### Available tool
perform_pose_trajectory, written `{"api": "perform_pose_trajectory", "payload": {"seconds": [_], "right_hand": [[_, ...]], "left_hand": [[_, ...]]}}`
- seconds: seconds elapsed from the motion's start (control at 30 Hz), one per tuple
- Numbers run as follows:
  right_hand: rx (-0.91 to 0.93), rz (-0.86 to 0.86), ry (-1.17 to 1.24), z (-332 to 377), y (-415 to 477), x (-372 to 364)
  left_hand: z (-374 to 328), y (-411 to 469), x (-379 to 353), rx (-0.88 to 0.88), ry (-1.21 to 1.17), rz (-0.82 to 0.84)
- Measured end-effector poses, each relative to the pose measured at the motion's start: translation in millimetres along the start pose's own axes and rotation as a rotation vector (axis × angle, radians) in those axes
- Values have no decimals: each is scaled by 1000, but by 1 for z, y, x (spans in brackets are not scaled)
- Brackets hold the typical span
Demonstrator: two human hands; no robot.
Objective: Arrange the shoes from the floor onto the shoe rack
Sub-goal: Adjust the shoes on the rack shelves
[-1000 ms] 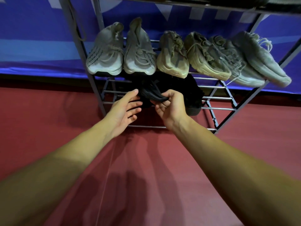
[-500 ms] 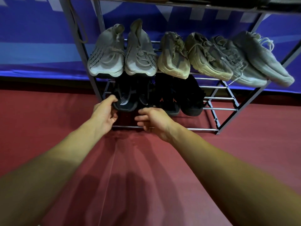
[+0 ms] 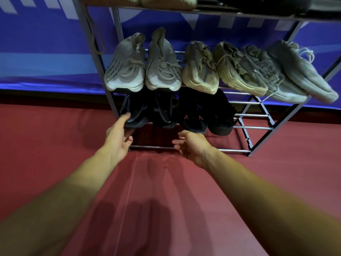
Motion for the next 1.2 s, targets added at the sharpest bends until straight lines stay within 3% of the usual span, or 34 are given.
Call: {"api": "perform_pose_trajectory", "payload": {"seconds": [0.13, 0.4, 0.77, 1.0, 1.2], "right_hand": [[-29, -1, 50, 1, 4, 5], [-71, 85, 243, -7, 11, -25], [54, -134, 398, -7, 14, 30], [108, -312, 527, 15, 14, 69], [24, -227, 570, 25, 14, 89]], "left_hand": [[19, -7, 7, 77, 32, 52], [9, 1, 6, 39, -13, 15], [13, 4, 1, -1, 12, -29], [48, -22, -25, 135, 195, 170], [70, -44, -80, 222, 256, 378]]}}
Point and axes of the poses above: each hand's wrist, its own y-axis towards the middle knuckle, its own x-axis out of the back of the hand, z = x × y, the point moved 1 cm from there along y, towards the middle knuckle, and after that the axes turned 10 degrees about -x, right-handed, at the moved point
